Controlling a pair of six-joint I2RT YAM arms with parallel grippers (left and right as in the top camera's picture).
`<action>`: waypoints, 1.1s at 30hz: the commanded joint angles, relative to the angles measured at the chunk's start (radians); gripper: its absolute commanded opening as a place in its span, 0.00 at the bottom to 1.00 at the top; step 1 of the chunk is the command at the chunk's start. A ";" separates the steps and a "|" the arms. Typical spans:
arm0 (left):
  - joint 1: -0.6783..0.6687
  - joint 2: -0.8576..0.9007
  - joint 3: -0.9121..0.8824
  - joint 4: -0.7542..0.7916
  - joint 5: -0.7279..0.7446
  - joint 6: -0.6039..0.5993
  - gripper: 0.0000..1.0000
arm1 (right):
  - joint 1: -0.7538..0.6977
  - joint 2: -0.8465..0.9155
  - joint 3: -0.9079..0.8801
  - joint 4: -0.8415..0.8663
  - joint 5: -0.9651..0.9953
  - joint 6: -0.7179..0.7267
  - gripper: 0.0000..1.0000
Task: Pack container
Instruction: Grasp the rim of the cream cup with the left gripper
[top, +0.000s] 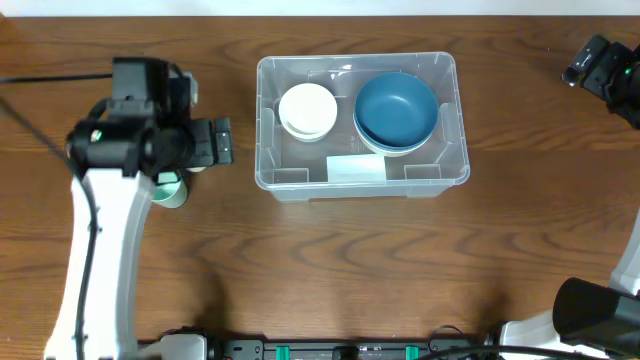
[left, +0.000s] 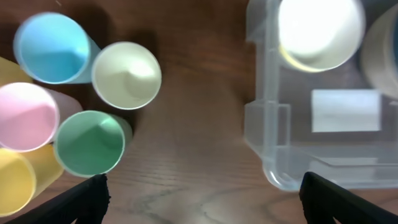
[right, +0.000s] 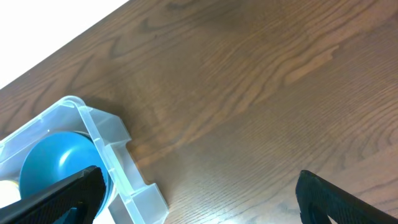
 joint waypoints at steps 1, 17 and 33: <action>0.005 0.114 0.015 0.016 -0.001 0.038 0.98 | 0.002 -0.001 -0.002 -0.001 0.000 0.013 0.99; 0.005 0.392 0.015 0.184 -0.118 0.035 0.96 | 0.002 -0.001 -0.002 -0.001 0.000 0.013 0.99; 0.005 0.568 0.015 0.251 -0.123 0.035 0.53 | 0.002 -0.001 -0.002 -0.001 0.000 0.013 0.99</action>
